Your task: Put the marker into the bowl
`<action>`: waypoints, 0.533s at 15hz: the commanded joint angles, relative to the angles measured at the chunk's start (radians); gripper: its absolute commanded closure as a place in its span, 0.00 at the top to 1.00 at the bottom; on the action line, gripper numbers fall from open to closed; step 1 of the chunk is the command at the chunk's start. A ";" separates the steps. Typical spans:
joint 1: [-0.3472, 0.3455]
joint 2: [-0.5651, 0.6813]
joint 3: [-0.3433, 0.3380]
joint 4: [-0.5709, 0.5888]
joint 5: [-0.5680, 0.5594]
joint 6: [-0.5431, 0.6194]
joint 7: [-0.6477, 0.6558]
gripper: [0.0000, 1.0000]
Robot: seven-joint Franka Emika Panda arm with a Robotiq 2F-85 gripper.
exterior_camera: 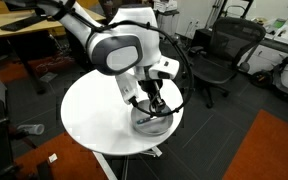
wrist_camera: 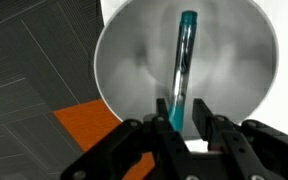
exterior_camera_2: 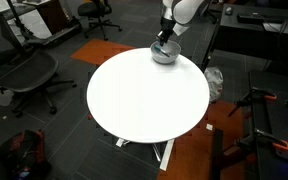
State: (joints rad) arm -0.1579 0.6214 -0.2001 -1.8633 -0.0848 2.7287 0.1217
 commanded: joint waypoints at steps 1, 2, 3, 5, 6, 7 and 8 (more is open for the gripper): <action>-0.020 0.013 0.019 0.021 0.027 0.013 -0.033 0.66; -0.022 0.014 0.020 0.023 0.029 0.013 -0.034 0.73; -0.022 0.014 0.020 0.023 0.029 0.013 -0.033 0.82; -0.022 0.013 0.019 0.023 0.029 0.014 -0.032 0.97; -0.022 0.013 0.020 0.023 0.030 0.015 -0.032 1.00; -0.022 0.012 0.020 0.023 0.030 0.015 -0.032 1.00; -0.022 0.012 0.020 0.023 0.030 0.015 -0.032 1.00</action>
State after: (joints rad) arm -0.1650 0.6304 -0.1945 -1.8503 -0.0799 2.7291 0.1217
